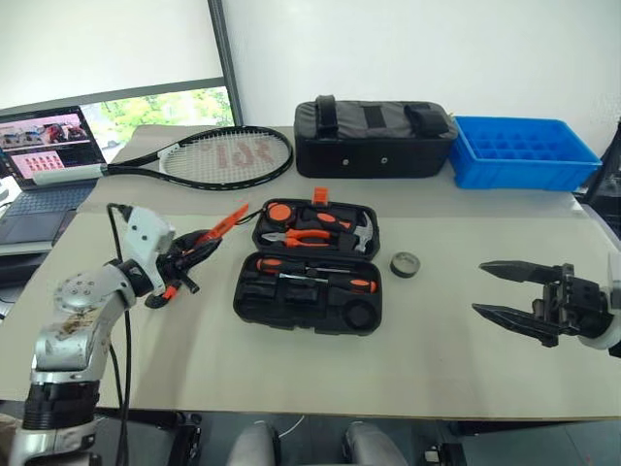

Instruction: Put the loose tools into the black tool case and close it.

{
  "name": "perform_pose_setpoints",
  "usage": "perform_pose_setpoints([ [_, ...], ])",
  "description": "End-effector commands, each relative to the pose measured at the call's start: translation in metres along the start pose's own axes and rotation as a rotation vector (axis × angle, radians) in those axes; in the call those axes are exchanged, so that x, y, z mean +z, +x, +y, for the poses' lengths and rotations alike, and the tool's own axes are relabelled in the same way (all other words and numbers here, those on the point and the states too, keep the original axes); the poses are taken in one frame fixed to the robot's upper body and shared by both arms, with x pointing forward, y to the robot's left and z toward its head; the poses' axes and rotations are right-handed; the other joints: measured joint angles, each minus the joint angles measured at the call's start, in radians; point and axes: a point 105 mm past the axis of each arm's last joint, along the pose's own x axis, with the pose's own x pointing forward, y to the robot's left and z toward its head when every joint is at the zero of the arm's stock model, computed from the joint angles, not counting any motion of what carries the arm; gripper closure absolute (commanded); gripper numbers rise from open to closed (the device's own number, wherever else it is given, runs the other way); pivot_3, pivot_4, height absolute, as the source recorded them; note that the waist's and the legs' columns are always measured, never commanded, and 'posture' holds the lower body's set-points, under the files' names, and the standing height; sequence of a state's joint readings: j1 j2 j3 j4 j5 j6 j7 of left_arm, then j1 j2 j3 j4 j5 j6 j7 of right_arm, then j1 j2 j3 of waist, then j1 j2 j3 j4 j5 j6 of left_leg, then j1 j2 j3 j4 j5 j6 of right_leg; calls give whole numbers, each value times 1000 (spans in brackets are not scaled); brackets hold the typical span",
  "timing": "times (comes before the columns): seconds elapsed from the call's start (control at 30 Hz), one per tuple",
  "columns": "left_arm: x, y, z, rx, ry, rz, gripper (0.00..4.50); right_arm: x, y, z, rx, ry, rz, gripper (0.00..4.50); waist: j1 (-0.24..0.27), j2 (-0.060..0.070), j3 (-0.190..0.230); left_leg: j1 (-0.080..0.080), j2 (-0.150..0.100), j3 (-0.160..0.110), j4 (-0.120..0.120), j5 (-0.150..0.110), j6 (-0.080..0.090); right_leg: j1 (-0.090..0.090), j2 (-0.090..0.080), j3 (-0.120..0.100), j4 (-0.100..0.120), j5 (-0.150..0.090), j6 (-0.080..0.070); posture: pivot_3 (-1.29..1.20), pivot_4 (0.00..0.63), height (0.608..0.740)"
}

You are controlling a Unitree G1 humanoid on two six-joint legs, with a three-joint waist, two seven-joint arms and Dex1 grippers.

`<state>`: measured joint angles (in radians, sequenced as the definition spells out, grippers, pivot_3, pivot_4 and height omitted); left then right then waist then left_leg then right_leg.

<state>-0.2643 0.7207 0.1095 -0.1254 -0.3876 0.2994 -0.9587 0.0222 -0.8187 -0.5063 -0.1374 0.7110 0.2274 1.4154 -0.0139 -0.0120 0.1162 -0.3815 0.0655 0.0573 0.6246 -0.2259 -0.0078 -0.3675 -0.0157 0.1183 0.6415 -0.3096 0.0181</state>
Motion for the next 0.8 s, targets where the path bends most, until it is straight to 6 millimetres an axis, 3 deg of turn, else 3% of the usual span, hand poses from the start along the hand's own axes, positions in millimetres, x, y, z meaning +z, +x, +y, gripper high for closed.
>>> perform_pose_setpoints([
  [0.03,6,13,-19,-288,150,27,4020,7,-1,1,10,-33,-3,901,1,0,0,0,0,0,0,0,0,0,0,0,0,0,0,0,150,707],
  [0.27,-5,26,-16,-545,272,122,4020,5,-3,7,12,-37,11,901,0,0,0,0,0,0,1,0,0,0,2,0,0,-1,2,0,150,707],
  [0.8,-27,48,5,-666,350,229,4020,3,-6,14,-17,-50,16,901,0,1,0,-3,0,-2,2,0,0,-1,3,2,1,-2,3,0,150,707],
])
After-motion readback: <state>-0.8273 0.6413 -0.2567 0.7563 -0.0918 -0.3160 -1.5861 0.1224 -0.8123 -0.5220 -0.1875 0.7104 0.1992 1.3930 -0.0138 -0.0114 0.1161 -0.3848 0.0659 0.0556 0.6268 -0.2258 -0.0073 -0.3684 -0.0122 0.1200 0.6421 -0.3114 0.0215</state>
